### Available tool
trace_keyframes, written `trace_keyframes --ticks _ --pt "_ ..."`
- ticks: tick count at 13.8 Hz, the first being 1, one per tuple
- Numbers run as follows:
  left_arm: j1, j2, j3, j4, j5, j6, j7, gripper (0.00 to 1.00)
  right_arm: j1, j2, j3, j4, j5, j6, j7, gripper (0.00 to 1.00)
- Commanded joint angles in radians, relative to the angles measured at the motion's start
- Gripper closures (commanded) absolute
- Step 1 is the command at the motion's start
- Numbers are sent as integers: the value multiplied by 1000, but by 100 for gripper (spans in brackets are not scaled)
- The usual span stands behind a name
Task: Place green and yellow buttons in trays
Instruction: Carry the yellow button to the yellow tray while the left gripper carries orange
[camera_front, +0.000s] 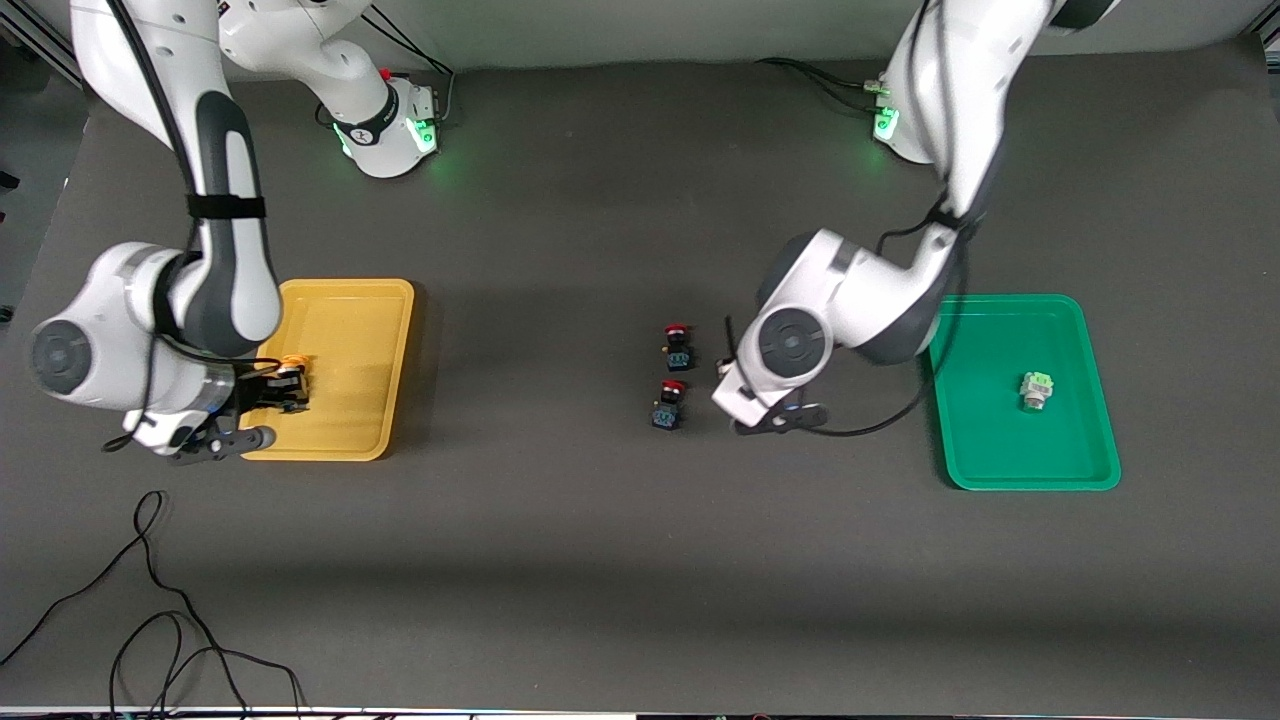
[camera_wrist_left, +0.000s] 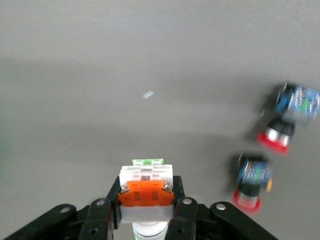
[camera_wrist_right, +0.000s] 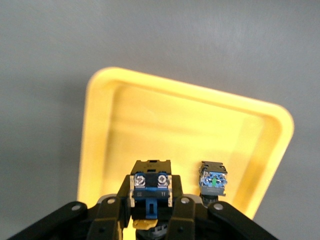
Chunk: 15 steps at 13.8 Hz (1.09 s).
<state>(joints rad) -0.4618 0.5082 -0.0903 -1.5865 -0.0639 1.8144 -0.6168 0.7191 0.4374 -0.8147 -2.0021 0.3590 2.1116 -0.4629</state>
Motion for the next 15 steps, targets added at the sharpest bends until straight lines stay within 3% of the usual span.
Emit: trace_keyframes --ticks 1,3,5,6,7,8,9,11,15 --pt "109 -140 -2 -20 1 -177 170 100 42 6 14 -128 75 117 -5 73" --pt "207 -174 0 -4 3 -274 337 100 54 41 17 -135 104 119 -2 73" --pt "284 -178 1 -15 10 -283 475 100 68 78 19 -133 135 120 4 72" --pt "311 -172 1 -21 25 -271 520 100 69 99 20 -130 158 120 6 66" --pt "337 -163 1 -24 53 -258 570 100 68 107 23 -127 185 119 6 40" --pt "371 -154 1 -29 68 -235 632 100 69 110 23 -123 192 114 7 5" --pt "397 -149 1 -42 70 -210 669 100 68 103 23 -119 192 108 9 0" --pt "405 -149 3 -90 75 -144 706 100 71 75 14 -80 186 72 36 0" --pt "483 -149 3 -220 81 47 840 100 72 66 -53 95 120 -149 56 0"
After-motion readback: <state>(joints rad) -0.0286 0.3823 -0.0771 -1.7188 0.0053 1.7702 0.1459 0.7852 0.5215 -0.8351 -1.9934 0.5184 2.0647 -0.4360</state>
